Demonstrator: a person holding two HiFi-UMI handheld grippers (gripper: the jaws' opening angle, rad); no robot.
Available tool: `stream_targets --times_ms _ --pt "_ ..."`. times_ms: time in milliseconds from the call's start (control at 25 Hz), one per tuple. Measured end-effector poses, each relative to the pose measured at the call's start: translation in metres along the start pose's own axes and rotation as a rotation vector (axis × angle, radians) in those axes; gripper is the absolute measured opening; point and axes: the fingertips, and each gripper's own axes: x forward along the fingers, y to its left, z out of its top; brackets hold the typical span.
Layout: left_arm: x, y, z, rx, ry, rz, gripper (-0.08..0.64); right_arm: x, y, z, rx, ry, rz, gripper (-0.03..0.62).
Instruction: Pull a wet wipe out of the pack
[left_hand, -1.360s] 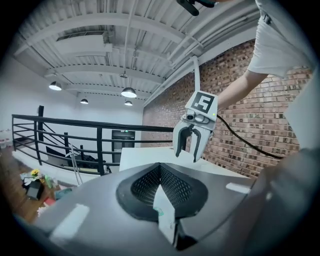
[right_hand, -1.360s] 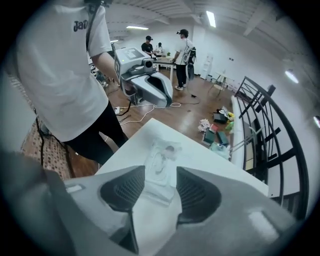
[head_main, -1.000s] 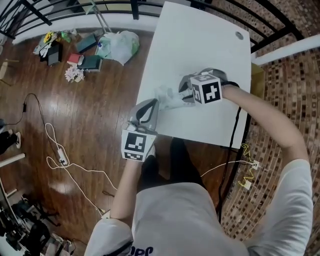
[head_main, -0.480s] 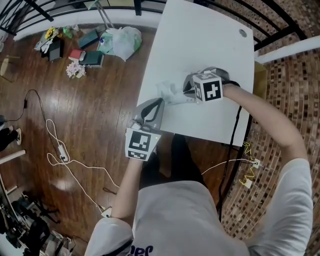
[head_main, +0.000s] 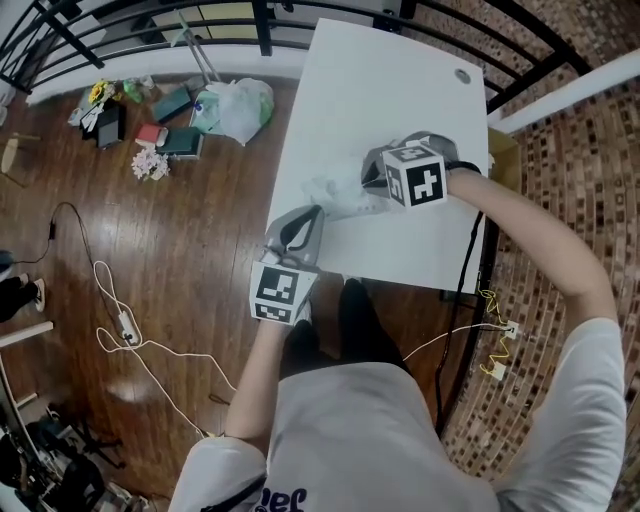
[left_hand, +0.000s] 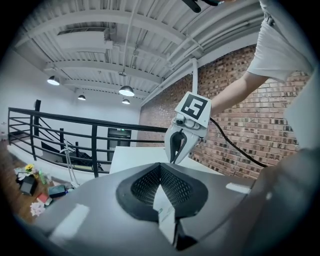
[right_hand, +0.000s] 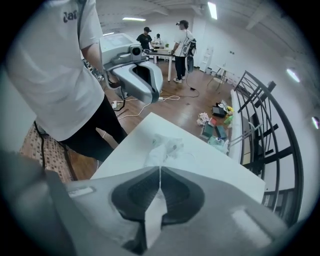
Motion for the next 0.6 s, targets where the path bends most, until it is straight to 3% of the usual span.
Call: stream_targets --times_ms 320,600 --pt "0.009 -0.021 0.013 -0.02 -0.023 -0.058 0.017 -0.071 -0.006 -0.011 0.083 -0.01 -0.129 -0.002" --pt "0.041 -0.077 0.013 0.0 -0.01 -0.186 0.017 -0.118 0.025 -0.079 0.227 0.031 -0.221 -0.003"
